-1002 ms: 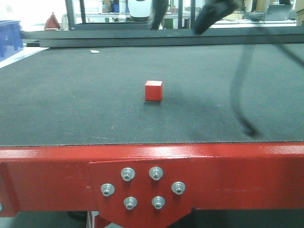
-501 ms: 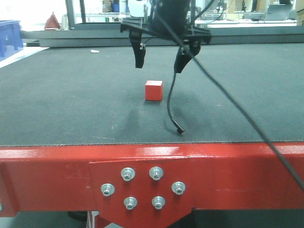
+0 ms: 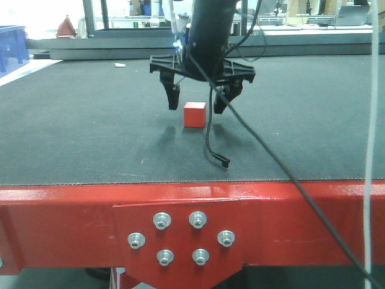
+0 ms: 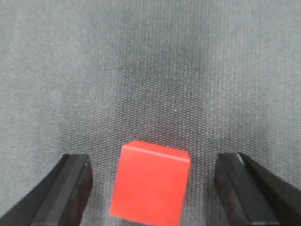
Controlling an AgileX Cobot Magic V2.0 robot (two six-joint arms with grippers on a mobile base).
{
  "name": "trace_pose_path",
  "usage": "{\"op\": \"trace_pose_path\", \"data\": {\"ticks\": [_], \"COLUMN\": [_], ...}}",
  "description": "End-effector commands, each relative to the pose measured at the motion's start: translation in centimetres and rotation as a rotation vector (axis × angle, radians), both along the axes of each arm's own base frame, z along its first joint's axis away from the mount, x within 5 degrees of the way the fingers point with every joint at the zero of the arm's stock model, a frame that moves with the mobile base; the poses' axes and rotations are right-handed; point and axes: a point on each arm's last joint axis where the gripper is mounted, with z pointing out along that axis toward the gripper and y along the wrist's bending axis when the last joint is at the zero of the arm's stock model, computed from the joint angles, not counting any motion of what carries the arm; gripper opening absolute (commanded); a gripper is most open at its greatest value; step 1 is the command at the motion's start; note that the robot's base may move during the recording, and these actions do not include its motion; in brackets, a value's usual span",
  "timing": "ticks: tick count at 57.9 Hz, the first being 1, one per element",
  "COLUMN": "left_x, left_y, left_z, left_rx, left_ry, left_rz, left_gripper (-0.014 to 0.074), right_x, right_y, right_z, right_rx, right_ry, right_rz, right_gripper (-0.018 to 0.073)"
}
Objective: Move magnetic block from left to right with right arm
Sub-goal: 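Lower the open right gripper over the red cube, then close the right gripper on the red cube and lift it, then raise the held red cube up and away from the tabletop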
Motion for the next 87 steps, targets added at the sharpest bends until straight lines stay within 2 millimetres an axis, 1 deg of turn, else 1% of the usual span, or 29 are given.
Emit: {"op": "trace_pose_path", "data": {"ticks": [1, 4, 7, 12, 15, 17, 23, 28, 33, 37, 48, 53, 61, 67, 74, 79, 84, 87], "left_x": [-0.1, -0.1, -0.1, -0.1, -0.1, -0.1, -0.1, -0.1, -0.1, -0.1, -0.1, -0.1, -0.1, -0.1, -0.1, -0.1, -0.1, -0.1], "left_y": [0.1, 0.1, 0.1, 0.1, 0.1, 0.1, 0.1, 0.1, 0.1, 0.1, 0.1, 0.1, 0.1, 0.1, 0.1, 0.1, 0.1, 0.1], "left_z": [0.5, 0.5, 0.5, 0.5, 0.5, 0.5, 0.5, 0.5, 0.5, 0.5, 0.5, 0.5, 0.5, 0.5, 0.5, 0.5, 0.5, 0.5], "left_rx": [-0.014, -0.014, -0.014, -0.014, -0.014, -0.014, -0.014, -0.014, -0.014, -0.014, -0.014, -0.014, -0.014, -0.014, -0.014, -0.014, -0.014, -0.014], "left_ry": [-0.086, -0.086, -0.086, -0.086, -0.086, -0.086, -0.086, -0.086, -0.086, -0.086, -0.086, -0.086, -0.086, -0.086, -0.086, -0.086, -0.086, -0.086], "left_rz": [0.008, 0.008, 0.008, 0.008, 0.008, 0.008, 0.008, 0.008, 0.008, 0.008, 0.008, 0.008, 0.008, 0.008, 0.008, 0.008, 0.008, 0.008], "left_gripper": [-0.0126, -0.0126, -0.0126, -0.0126, -0.0126, -0.0126, -0.0126, -0.0126, -0.0126, -0.0126, -0.0126, -0.0126, -0.0126, -0.0126, -0.0126, -0.0126, -0.0126, -0.0126], "right_x": [0.0, 0.0, -0.1, -0.1, -0.1, -0.1, -0.3, -0.5, -0.9, -1.3, -2.7, -3.5, -4.9, -6.7, -8.9, -11.7, -14.4, -16.7], "right_y": [-0.3, -0.3, -0.3, -0.3, -0.3, -0.3, -0.4, -0.6, -1.0, -1.8, -5.1, -6.8, -9.4, -11.7, -14.0, -15.5, -16.5, -17.1], "right_z": [5.2, 5.2, 5.2, 5.1, 5.1, 5.1, 5.0, 5.6, 7.1, 8.6, 13.2, 14.6, 16.2, 16.9, 16.7, 15.9, 15.3, 14.8], "right_rx": [0.068, 0.068, 0.067, 0.064, 0.061, 0.059, 0.050, 0.049, 0.054, 0.049, -0.027, -0.073, -0.111, -0.115, -0.114, -0.117, -0.113, -0.110], "right_ry": [-0.157, -0.157, -0.155, -0.151, -0.146, -0.143, -0.128, -0.124, -0.140, -0.158, -0.201, -0.204, -0.224, -0.268, -0.353, -0.419, -0.490, -0.536], "right_rz": [0.002, 0.002, 0.002, 0.002, 0.001, 0.001, -0.001, -0.004, -0.006, 0.001, 0.091, 0.140, 0.179, 0.175, 0.169, 0.163, 0.159, 0.160], "right_gripper": [0.0608, 0.0556, 0.0485, 0.0328, 0.0267, 0.0249, 0.0242, 0.0228, 0.0210, 0.0204, 0.0204, 0.0204, 0.0204, 0.0204, 0.0204, 0.0204, 0.0204, 0.0204]}}
